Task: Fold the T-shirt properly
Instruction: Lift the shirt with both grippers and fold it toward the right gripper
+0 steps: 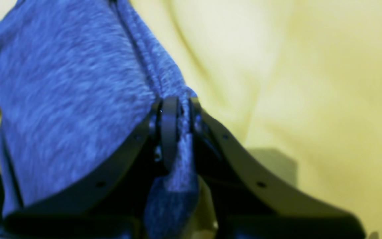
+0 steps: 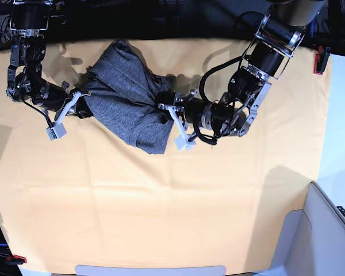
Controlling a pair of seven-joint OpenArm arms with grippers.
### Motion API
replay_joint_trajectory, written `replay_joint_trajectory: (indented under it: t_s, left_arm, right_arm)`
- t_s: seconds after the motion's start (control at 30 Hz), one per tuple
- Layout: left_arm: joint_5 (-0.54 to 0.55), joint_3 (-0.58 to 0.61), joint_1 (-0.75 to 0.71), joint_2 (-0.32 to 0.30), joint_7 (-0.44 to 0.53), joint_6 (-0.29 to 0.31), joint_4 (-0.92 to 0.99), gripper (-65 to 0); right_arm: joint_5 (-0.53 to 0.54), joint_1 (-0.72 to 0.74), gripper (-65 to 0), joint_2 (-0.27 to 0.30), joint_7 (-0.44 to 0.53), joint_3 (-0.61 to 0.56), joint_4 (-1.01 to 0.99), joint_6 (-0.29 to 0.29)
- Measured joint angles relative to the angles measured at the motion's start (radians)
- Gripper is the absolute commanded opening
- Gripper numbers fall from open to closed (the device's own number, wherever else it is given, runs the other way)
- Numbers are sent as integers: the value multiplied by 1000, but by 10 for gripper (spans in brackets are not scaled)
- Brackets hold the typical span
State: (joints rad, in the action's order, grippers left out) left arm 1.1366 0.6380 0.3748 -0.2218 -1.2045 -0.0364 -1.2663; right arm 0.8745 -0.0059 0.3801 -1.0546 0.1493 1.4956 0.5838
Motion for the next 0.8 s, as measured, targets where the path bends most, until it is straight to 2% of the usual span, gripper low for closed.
replay_joint_trajectory:
  t_s: [0.07, 0.2, 0.43, 0.63, 0.8]
  left_arm:
    - [10, 21, 31, -4, 3, 2, 35, -647]
    - [-7, 155, 122, -5, 6, 5, 63, -647]
    - [-156, 266, 182, 47, 3, 11, 63, -646]
    - [-357, 339, 203, 123, -3, 10, 56, -646]
    - [-414, 384, 233, 150, -8, 10, 58, -646]
  right_arm:
    - [2, -28, -650, -26, 2, 21, 27, 0]
    - [6, -100, -650, -43, 0, 64, 80, 0]
    - [-2, -142, -650, -80, 0, 72, 114, 0]
    - [-14, -146, -650, -94, 3, 70, 114, -1]
    - [-87, -150, -650, -118, 22, 70, 122, -3]
